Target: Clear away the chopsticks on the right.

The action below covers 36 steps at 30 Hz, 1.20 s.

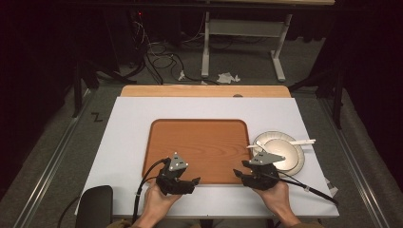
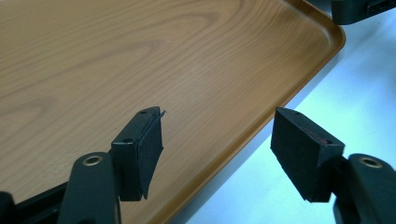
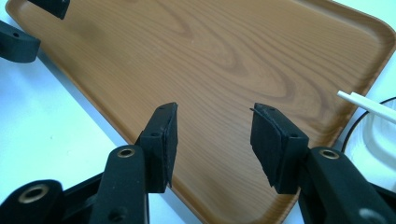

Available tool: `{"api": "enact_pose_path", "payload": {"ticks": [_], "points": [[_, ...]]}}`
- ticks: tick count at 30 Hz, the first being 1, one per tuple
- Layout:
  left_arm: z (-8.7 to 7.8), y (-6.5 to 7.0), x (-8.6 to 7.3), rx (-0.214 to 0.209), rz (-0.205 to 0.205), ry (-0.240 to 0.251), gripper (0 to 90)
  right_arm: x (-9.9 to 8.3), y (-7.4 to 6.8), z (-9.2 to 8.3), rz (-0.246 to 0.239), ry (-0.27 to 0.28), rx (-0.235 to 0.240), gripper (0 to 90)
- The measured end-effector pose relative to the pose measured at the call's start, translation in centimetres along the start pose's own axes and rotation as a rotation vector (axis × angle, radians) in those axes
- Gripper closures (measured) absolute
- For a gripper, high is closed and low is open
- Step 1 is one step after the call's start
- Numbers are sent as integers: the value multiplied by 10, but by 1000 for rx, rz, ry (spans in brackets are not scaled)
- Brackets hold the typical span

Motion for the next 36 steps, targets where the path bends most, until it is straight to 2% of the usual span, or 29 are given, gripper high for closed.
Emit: {"api": "enact_pose_path", "payload": {"ticks": [9,19,22,36], "points": [[0,1,0,-7,3,0,340,2,3,-6,4,8,-7,541],[1,2,2,-10,5,2,340,3,3,-18,-16,28,-10,581],[1,1,3,-12,7,3,341,4,3,-22,-6,38,-12,588],[6,4,9,-33,25,4,345,0,10,-49,2,60,-62,625]]}}
Point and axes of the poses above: each handheld gripper's, and its own axes: z roughly forward along the jaws, x roughly out of its top, y roughly to its right, the point moved 9 cm from there along z, roughly forward along the jaws, and after that the axes turned 2 degrees about -z, right-handed, at the moved point
